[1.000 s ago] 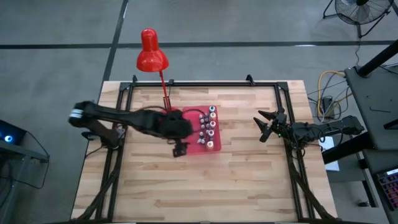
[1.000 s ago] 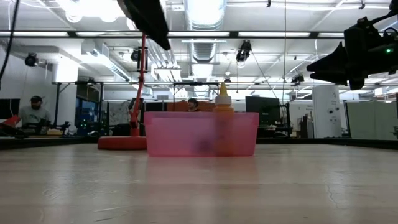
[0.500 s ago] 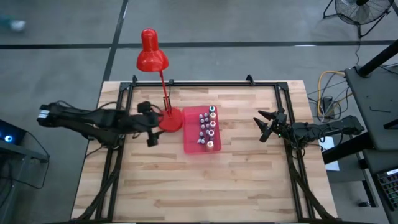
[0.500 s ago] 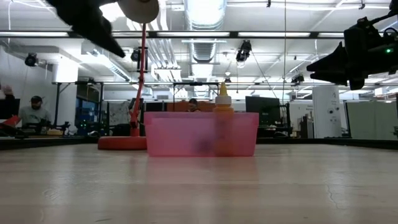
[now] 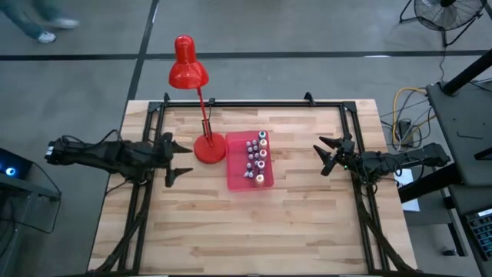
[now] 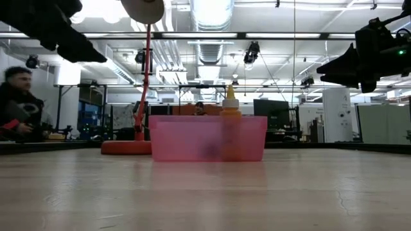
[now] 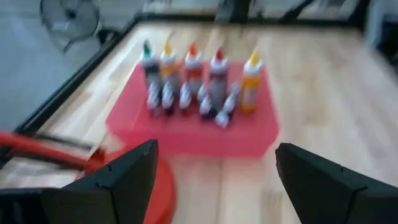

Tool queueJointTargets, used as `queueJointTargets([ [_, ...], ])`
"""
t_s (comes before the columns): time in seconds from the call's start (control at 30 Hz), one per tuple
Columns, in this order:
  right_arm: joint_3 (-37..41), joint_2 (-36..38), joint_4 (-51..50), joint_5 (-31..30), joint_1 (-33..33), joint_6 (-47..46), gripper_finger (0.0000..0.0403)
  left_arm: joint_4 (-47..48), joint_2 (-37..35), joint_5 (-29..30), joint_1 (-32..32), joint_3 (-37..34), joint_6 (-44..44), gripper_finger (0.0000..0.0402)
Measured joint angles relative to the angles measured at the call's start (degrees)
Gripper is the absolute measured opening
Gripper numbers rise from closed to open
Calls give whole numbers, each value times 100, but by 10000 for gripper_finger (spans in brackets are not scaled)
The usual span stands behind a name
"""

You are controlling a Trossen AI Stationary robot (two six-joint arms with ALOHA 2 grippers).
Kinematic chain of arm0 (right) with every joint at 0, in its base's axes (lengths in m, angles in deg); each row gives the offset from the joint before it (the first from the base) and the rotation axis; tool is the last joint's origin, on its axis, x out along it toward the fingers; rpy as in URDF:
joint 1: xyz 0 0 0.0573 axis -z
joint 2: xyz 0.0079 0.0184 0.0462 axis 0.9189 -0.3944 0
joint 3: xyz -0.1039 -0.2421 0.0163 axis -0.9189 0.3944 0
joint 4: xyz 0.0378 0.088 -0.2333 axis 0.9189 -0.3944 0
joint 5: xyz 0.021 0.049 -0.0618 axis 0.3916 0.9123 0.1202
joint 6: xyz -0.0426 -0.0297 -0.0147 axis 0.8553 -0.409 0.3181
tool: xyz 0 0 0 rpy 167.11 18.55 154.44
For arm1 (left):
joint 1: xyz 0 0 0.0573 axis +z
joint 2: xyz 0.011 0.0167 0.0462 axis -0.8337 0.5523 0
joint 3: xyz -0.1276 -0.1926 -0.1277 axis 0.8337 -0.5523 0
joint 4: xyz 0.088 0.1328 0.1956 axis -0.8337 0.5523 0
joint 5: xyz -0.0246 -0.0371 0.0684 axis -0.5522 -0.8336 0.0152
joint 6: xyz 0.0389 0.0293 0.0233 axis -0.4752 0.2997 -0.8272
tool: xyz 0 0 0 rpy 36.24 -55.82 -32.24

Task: Pick & Place food coloring
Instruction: Return to Home Position

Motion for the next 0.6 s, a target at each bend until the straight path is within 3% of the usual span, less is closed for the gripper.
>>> queueJointTargets([
  [0.2,1,0,0,0,0,1,215,-733,-742,-131,0,-672,-34,294],
  [0.4,1,0,-2,0,0,-1,215,-786,-1479,632,0,-1285,-43,293],
  [0.6,0,0,0,0,0,-7,215,-965,-2242,950,2,-1695,-118,293],
])
